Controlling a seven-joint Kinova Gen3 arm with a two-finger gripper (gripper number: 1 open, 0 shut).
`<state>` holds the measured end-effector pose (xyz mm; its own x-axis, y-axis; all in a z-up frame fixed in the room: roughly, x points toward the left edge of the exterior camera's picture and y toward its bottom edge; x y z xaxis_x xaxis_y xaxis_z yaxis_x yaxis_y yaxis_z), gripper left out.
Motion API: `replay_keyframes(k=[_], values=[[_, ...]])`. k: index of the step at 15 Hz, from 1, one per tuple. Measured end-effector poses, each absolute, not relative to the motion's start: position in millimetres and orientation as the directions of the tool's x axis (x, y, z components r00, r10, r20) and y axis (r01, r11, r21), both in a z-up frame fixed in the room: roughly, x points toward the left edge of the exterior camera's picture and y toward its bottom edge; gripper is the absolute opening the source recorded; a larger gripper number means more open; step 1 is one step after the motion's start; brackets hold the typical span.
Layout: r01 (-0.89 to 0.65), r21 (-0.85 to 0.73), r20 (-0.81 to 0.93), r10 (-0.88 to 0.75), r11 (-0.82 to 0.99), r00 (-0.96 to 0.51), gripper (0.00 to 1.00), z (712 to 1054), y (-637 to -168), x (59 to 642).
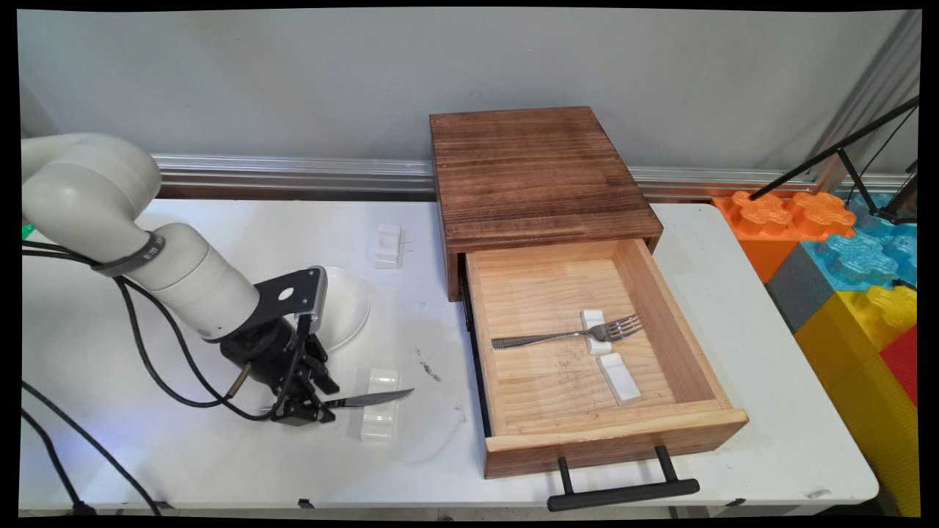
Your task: Pick up the knife from the right of the white plate, then place the picked object into the drawer
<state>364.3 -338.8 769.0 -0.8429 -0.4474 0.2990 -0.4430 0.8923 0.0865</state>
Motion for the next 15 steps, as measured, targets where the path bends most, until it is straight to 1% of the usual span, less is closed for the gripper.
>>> replay_keyframes(k=[8, 15], values=[[-0.437, 0.087, 0.293, -0.442, 0.895, -0.848, 0.00, 769, -336, 363], [-0.438, 0.089, 0.303, -0.443, 0.895, -0.844, 0.00, 792, -338, 359]])
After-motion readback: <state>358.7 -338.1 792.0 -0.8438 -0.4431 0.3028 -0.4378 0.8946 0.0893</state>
